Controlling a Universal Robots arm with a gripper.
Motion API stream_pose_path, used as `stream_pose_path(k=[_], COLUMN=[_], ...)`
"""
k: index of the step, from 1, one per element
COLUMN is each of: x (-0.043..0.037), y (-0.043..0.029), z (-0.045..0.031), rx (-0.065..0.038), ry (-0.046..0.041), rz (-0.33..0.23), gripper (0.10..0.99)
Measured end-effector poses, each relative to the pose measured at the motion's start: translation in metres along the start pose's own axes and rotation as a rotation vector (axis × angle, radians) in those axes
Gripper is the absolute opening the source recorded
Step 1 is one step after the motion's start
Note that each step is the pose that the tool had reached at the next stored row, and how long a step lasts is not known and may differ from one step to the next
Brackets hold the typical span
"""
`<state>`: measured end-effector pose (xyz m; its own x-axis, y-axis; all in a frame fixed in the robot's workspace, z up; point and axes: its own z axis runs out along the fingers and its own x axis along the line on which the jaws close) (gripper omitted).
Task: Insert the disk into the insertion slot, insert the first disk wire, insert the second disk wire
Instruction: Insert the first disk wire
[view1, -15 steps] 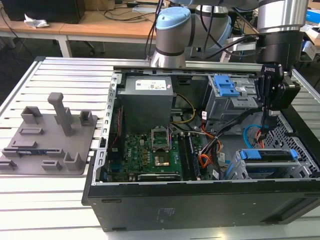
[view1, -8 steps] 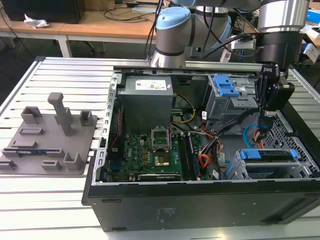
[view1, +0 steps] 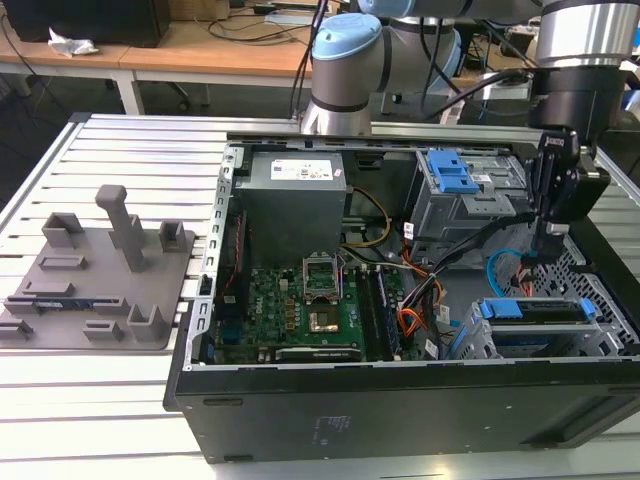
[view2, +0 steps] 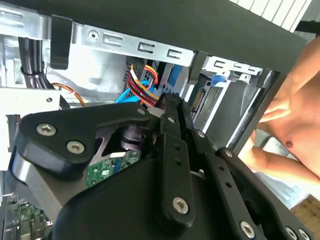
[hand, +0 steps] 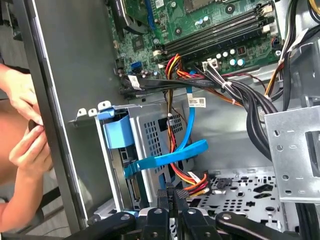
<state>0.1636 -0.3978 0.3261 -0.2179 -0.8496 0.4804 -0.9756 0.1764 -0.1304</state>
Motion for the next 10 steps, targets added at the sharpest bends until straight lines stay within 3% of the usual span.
stream_pose_path(k=[10], x=[-0.0003], y=[0.0000], z=[0.0005], rx=[0.001], ry=[-0.0001], rz=[-0.003], gripper=[0.169])
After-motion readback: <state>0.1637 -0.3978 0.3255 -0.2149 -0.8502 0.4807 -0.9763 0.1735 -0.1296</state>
